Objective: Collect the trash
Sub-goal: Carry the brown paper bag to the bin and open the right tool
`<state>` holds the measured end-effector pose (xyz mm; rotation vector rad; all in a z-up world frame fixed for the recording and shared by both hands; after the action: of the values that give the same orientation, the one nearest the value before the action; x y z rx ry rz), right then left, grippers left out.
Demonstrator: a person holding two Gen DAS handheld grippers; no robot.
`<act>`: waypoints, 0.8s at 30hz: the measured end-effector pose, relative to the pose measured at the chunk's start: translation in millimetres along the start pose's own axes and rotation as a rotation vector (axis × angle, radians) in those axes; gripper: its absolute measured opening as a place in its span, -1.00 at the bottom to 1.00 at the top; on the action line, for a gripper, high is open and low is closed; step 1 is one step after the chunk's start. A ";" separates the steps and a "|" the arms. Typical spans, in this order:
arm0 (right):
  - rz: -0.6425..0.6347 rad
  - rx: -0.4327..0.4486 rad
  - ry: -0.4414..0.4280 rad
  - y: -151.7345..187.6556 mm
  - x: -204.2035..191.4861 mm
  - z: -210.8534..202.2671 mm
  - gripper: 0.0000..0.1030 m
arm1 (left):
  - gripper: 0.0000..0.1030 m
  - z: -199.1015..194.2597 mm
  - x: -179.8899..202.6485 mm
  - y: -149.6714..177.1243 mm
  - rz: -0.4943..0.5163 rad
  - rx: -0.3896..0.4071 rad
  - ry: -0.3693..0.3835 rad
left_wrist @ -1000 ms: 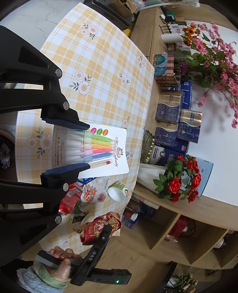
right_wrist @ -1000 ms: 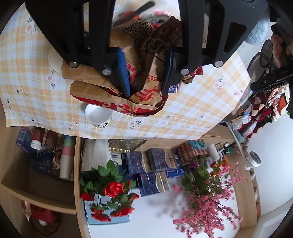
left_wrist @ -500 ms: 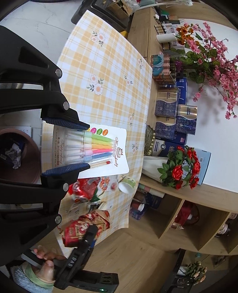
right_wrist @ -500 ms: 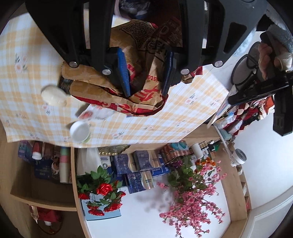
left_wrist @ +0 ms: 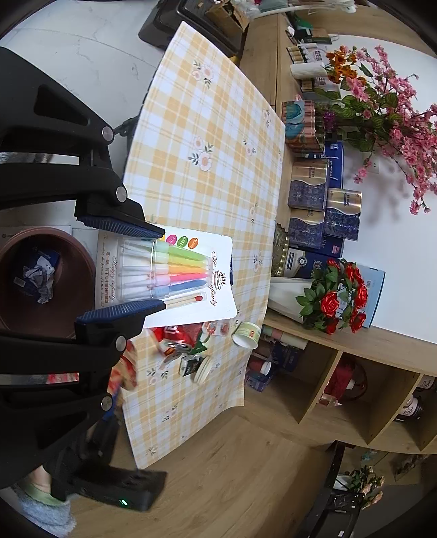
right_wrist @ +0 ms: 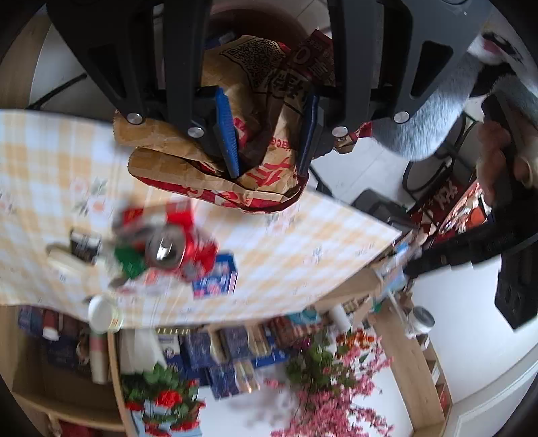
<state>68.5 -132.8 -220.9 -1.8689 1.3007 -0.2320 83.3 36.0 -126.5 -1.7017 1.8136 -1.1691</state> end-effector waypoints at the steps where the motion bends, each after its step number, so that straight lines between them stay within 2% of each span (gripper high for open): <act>1: 0.001 -0.021 -0.007 7.9 -2.3 4.8 -0.29 | -0.29 -1.1 0.6 2.1 0.003 0.000 -0.002; 8: 0.087 -0.142 -0.038 43.5 4.8 35.0 -0.28 | -0.29 -4.5 -0.7 13.2 0.009 -0.012 -0.003; 22: 0.118 -0.203 -0.036 59.4 13.0 46.9 -0.09 | -0.29 5.7 -1.7 25.5 0.014 -0.044 -0.009; 23: 0.122 -0.199 -0.035 59.1 13.9 45.6 -0.02 | -0.29 6.9 -1.3 26.8 0.014 -0.048 -0.007; 24: 0.127 -0.192 -0.029 58.3 15.5 43.7 0.17 | -0.29 8.0 -0.8 28.1 0.015 -0.052 -0.007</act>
<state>59.8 -130.3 -294.9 -1.9318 1.4584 -0.0130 72.0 31.9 -153.1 -1.7155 1.8648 -1.1180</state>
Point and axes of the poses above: each gripper's, at about its wrist camera, not at the fingertips, and z roughly the way its jaws point, x to its right, y to its underside, the point moved 8 cm from there along z, roughly the way its jaws point, and after that the axes turned 3 degrees about -z, right-handed, at the moved point
